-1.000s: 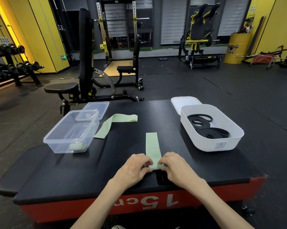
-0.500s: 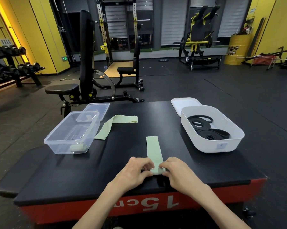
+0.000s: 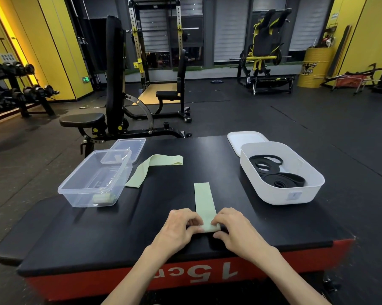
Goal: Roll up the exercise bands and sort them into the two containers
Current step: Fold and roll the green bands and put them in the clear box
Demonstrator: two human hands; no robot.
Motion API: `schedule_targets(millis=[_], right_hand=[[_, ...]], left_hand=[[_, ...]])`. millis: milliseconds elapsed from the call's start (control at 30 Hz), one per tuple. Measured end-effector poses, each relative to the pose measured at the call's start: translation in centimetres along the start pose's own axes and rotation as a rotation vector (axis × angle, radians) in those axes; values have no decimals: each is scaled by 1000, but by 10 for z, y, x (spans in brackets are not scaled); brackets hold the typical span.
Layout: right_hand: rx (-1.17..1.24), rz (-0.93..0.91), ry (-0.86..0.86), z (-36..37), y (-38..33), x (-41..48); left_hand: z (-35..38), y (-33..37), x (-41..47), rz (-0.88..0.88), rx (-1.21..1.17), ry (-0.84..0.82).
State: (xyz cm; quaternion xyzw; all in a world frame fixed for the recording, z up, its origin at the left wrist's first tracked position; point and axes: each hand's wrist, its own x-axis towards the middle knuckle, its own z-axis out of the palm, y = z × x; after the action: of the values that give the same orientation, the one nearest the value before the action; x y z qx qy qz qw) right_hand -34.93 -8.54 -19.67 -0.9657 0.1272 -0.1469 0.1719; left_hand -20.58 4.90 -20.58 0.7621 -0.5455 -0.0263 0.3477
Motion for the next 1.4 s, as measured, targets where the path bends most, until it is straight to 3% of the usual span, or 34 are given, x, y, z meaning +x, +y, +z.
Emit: schedule_targets(millis=[367, 700, 1000, 1400], right_hand=[[-29, 30, -20, 0, 3, 11], [-7, -6, 5, 2, 5, 9], [33, -13, 132, 8, 8, 6], [39, -12, 105, 9, 9, 5]], left_hand=[[2, -3, -4, 90, 44, 15], [3, -4, -1, 81, -9, 27], [9, -5, -6, 98, 12, 84], [12, -7, -6, 103, 48, 87]])
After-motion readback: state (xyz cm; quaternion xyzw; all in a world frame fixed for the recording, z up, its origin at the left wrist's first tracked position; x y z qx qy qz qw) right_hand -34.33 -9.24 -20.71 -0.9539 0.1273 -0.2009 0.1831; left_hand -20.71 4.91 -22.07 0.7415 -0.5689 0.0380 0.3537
